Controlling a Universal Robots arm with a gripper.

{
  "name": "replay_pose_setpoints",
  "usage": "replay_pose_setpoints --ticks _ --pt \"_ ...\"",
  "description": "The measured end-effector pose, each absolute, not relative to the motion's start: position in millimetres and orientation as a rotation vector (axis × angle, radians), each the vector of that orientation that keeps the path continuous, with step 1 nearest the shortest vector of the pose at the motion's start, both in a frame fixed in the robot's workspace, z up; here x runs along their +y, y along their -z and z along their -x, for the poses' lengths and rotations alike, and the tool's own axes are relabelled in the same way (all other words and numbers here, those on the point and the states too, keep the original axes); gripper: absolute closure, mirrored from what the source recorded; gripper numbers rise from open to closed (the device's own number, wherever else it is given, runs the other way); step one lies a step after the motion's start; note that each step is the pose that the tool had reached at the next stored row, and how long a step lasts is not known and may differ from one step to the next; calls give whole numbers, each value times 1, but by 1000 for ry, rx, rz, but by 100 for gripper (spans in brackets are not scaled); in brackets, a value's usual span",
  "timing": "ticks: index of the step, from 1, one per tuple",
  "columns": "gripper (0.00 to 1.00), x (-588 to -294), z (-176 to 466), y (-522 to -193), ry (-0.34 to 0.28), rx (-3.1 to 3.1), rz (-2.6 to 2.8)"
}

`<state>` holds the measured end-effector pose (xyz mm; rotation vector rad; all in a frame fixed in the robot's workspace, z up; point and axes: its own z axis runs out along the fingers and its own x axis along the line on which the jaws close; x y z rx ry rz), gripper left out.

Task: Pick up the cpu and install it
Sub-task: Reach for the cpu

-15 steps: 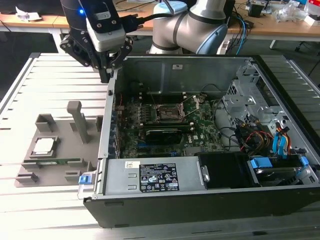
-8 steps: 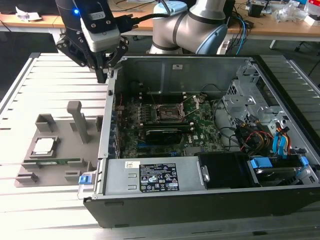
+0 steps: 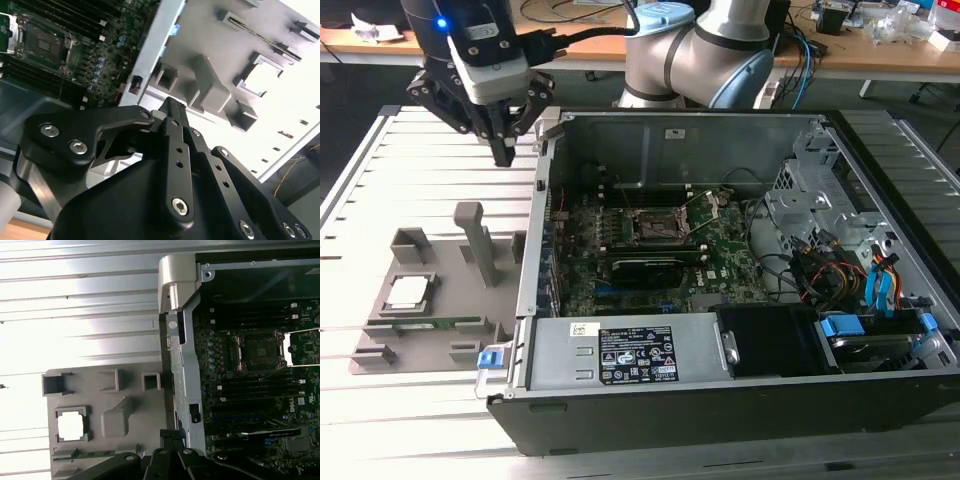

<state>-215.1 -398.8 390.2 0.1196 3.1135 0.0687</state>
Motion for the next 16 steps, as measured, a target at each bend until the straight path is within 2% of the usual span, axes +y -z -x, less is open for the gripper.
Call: replay_pose_setpoints --ticks 16 --pt "89 -414 288 -387 -68 3114 -119"
